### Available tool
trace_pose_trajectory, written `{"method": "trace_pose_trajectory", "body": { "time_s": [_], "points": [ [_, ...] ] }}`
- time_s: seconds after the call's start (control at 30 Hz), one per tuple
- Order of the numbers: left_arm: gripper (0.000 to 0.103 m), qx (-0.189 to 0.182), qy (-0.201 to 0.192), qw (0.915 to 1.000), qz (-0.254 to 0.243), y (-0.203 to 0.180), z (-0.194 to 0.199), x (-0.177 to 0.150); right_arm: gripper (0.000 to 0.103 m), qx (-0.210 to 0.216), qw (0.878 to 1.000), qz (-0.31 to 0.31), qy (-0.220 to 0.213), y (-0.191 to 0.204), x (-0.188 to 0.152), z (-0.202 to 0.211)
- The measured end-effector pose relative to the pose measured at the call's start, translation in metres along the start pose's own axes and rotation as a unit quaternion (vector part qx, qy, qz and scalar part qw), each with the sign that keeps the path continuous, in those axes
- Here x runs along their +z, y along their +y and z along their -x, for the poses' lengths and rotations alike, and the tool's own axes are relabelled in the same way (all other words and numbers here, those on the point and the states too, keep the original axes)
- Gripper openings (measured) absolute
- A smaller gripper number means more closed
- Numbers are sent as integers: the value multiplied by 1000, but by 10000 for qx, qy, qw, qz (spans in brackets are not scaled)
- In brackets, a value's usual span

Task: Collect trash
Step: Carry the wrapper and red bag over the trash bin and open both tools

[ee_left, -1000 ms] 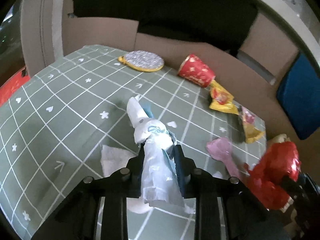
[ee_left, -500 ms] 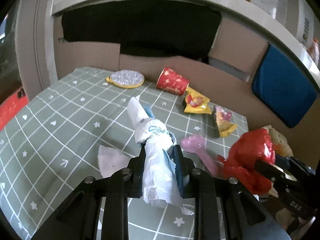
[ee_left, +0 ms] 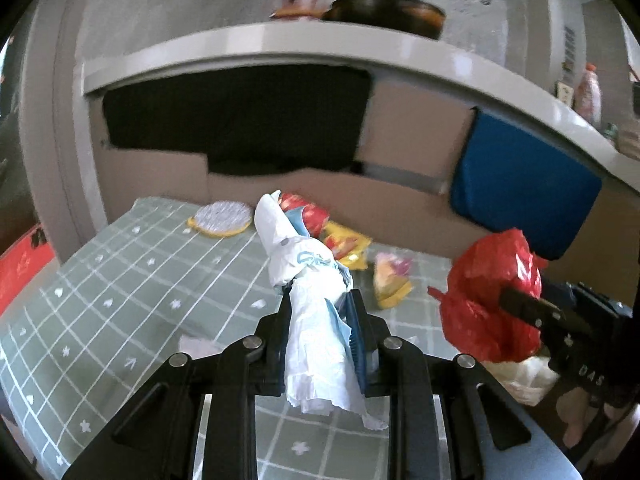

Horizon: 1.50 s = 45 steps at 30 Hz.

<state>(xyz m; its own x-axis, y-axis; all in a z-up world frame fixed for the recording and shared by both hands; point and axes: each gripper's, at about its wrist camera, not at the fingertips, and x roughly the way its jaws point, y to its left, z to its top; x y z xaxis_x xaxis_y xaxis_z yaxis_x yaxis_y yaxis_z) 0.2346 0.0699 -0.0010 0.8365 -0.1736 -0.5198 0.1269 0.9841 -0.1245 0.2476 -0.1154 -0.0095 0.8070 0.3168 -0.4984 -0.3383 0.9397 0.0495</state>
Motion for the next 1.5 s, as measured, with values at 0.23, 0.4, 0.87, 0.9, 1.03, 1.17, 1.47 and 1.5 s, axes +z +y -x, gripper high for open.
{"method": "trace_pose_trajectory", "body": {
  "time_s": [0.23,0.4,0.87,0.9,1.03,1.17,1.47,1.5],
  "points": [
    [25,-162,-387,9984,-373,-47,16,15,45,-364,9987,-45,-341,-28,12,40],
    [25,-331,-688,9952,-619,-85,26,27,45,-705,9963,-22,-497,-48,14,67],
    [25,-1018,-664,9862,-1123,-184,21,28,45,-1516,9851,-356,-730,-109,9,125],
    [25,-1057,-625,9858,-1142,-190,18,27,45,-1546,9844,-392,-738,-113,8,128],
    [25,-1176,-502,9851,-1152,-200,9,24,45,-1633,9823,-514,-760,-127,3,136],
    [25,-1346,-331,9842,-1099,-203,-5,19,45,-1670,9815,-606,-714,-136,-4,133],
    [25,-1557,196,9835,-902,-202,-41,2,45,-1655,9825,-720,-466,-147,-16,109],
    [25,-1561,226,9833,-910,-203,-43,0,45,-1662,9824,-723,-454,-147,-16,107]
  ]
}}
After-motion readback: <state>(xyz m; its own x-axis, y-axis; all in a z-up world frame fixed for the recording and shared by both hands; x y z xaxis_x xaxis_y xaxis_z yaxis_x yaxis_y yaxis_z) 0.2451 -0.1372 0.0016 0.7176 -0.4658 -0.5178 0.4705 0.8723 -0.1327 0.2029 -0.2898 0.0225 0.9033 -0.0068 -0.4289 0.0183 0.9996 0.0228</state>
